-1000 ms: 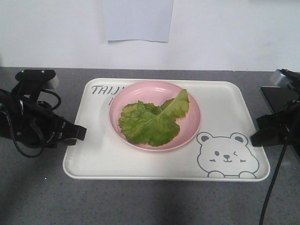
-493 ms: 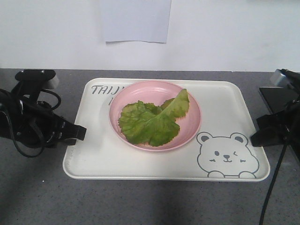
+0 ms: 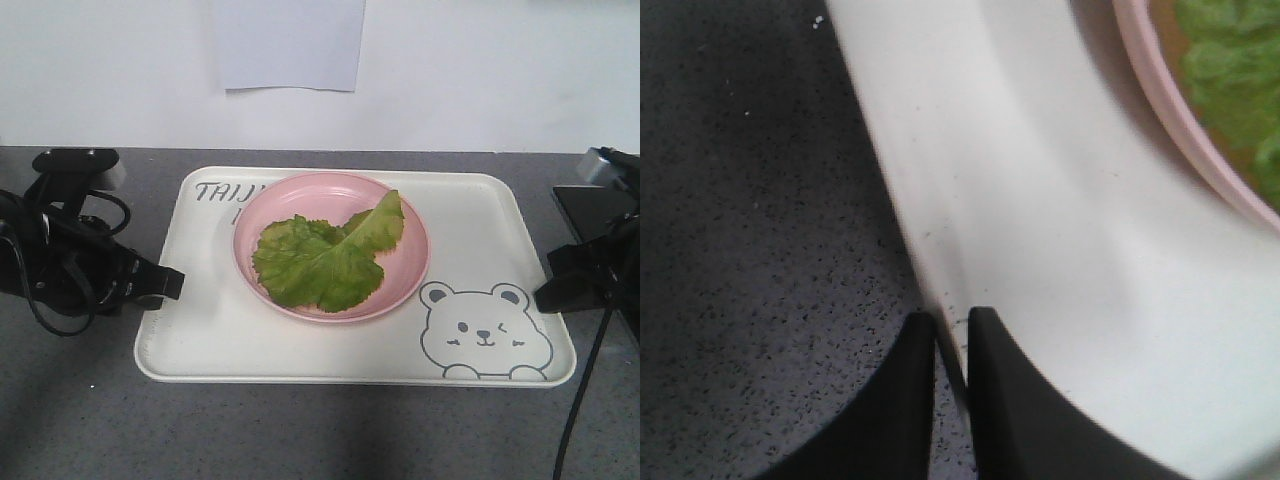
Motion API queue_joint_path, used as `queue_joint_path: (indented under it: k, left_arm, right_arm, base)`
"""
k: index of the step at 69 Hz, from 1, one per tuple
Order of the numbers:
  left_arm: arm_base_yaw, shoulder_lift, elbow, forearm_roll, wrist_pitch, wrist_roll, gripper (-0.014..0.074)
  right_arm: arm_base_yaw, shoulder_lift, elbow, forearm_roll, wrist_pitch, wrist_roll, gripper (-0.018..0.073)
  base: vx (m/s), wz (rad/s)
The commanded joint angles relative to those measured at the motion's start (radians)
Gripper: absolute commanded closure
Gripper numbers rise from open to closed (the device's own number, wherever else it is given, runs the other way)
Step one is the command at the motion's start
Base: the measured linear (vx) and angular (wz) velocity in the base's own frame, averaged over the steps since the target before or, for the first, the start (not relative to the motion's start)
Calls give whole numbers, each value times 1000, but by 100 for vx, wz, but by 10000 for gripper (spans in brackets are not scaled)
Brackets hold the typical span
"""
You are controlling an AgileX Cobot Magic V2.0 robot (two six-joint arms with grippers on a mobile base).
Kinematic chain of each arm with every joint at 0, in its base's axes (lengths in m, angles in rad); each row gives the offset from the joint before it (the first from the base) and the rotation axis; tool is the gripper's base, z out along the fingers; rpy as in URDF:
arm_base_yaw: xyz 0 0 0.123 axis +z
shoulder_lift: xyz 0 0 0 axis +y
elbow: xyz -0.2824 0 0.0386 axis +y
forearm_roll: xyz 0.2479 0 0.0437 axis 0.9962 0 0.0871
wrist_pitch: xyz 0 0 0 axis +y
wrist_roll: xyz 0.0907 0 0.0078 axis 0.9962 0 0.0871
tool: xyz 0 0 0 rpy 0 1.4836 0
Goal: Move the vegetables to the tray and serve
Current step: 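Hold the tray with both grippers as the base stops at the counter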
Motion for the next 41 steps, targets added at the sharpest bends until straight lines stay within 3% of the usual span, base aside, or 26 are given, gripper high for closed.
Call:
queue_joint_path:
  k: [1, 41]
  left_arm:
    - [-19, -35, -32, -70, -73, 22, 602]
    - [-19, -35, -32, -70, -73, 22, 602]
  right_arm:
    - [15, -38, -26, 116, 63, -46, 562]
    - [15, -38, -26, 116, 61, -48, 562]
  base:
    - [0, 0]
    - [0, 0]
